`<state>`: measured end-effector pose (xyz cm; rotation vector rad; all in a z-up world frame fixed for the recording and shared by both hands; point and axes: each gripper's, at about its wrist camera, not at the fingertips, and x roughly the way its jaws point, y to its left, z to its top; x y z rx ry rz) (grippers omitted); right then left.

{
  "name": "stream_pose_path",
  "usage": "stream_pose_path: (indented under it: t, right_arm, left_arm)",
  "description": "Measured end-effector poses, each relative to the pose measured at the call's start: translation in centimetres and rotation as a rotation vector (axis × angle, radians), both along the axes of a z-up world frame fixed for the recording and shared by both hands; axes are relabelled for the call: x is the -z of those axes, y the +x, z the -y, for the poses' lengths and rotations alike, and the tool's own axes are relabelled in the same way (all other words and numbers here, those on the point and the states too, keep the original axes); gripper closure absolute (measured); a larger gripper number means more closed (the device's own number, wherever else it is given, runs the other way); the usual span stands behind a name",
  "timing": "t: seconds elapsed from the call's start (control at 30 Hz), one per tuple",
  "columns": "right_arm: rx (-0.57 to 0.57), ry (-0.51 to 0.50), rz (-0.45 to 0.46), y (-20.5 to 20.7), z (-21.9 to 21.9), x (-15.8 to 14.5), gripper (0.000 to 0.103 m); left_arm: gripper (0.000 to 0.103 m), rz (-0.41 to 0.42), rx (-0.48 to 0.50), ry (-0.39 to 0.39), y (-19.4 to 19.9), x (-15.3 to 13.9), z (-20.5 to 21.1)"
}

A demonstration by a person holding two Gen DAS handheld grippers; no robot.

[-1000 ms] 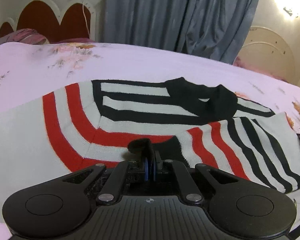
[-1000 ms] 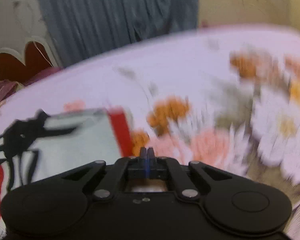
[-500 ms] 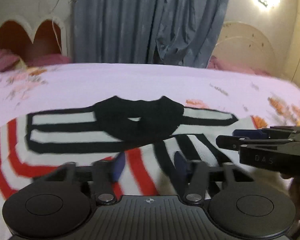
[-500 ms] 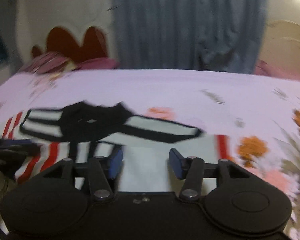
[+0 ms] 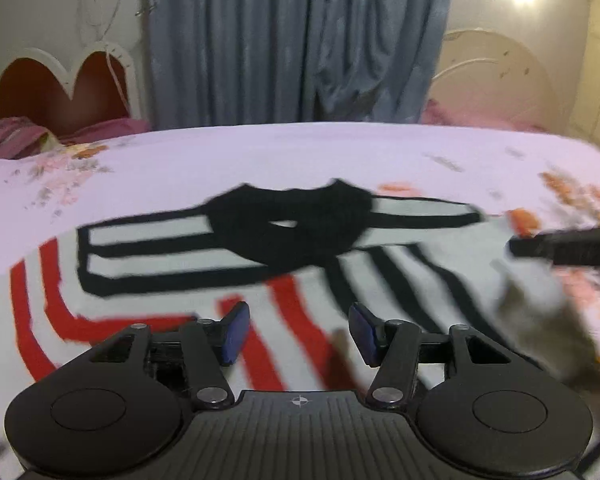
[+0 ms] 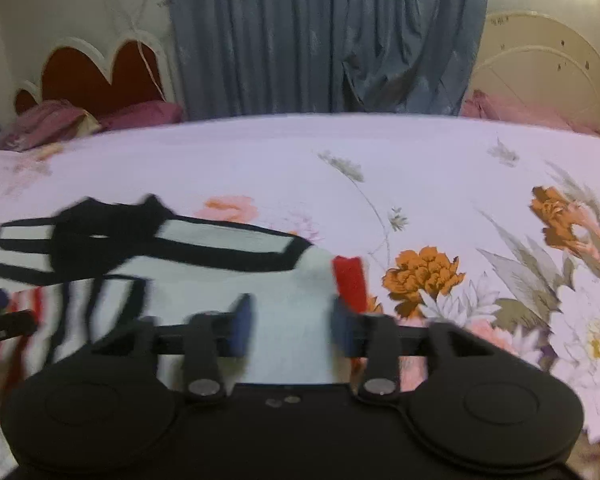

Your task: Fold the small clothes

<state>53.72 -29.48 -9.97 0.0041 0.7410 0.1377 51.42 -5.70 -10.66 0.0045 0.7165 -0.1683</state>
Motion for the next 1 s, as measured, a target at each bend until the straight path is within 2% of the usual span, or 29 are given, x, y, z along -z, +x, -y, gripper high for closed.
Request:
stream_pose_path:
  t: [0.03,0.1,0.17,0.2,0.23,0.27,0.3,0.37,0.43,0.47,0.5,0.53,0.57,0.6,0.7,0.73,0.87,1.0]
  right_arm:
    - [-0.018,0.01,-0.014,-1.4,-0.2,0.0,0.063]
    - [-0.033,0.028,-0.036,-4.0,-0.5,0.3,0.078]
    - [-0.033,0.009,-0.044,-6.5,-0.7,0.7,0.078]
    - [-0.018,-0.012,-0.054,-7.4,-0.7,1.2,0.078]
    - [-0.004,-0.025,-0.073,-7.8,-0.5,1.7,0.079]
    - [0.004,-0.018,-0.077,-8.4,-0.2,2.2,0.08]
    - [0.003,-0.016,-0.068,-8.8,-0.1,2.2,0.08]
    - [-0.006,-0.051,-0.068,-8.9,-0.8,1.5,0.08]
    - [-0.002,-0.036,-0.02,-9.3,-0.8,0.2,0.077]
    - [0.0,-0.026,-0.002,-9.4,-0.8,-0.2,0.075]
    - [0.002,-0.019,-0.004,-9.4,-0.7,-0.2,0.075]
    - [0.004,-0.03,-0.045,-8.8,-0.5,0.4,0.075]
    - [0.007,-0.053,-0.098,-7.9,-0.4,1.5,0.076]
    - [-0.001,-0.063,-0.102,-7.4,-0.3,2.0,0.077]
    - [0.011,-0.037,-0.047,-6.7,-0.2,0.2,0.075]
    - [0.008,-0.032,-0.022,-6.3,-0.5,-0.3,0.075]
    - [-0.03,-0.027,0.007,-3.2,-3.1,-0.7,0.074]
    - [-0.087,-0.006,0.004,0.2,-6.7,0.4,0.075]
  left_arm:
    - [0.048,0.004,0.012,-0.005,-0.9,-0.1,0.5]
    - [0.048,0.015,0.021,-0.005,-2.4,0.1,1.3]
    - [0.048,0.047,-0.003,0.016,-3.4,0.6,1.3]
    - [0.048,0.028,-0.014,0.028,-3.4,1.2,1.1]
    - [0.048,-0.026,-0.013,0.036,-3.1,2.1,0.8]
    - [0.049,-0.034,-0.008,0.016,-3.1,2.7,0.3]
    - [0.049,-0.027,0.0,0.004,-3.3,2.7,-0.1]
    - [0.048,-0.025,0.002,0.036,-3.6,1.8,-0.2]
    - [0.048,0.017,-0.009,0.045,-4.3,1.0,-0.9]
    - [0.048,0.01,-0.02,0.063,-4.3,1.1,-1.2]
    - [0.048,-0.017,-0.031,0.073,-4.1,1.6,-1.7]
    - [0.048,-0.039,-0.032,0.058,-3.9,2.1,-2.3]
    - [0.048,-0.033,-0.028,0.039,-3.9,2.1,-2.8]
    - [0.048,-0.035,-0.03,0.039,-3.8,1.7,-3.0]
    - [0.048,0.021,-0.001,0.083,-3.4,1.0,-2.7]
    - [0.048,0.016,-0.002,0.085,-2.9,1.0,-2.7]
    - [0.048,0.017,-0.015,0.035,-0.7,0.9,-2.2]
    - [0.048,0.002,-0.014,-0.002,1.3,1.0,0.1]
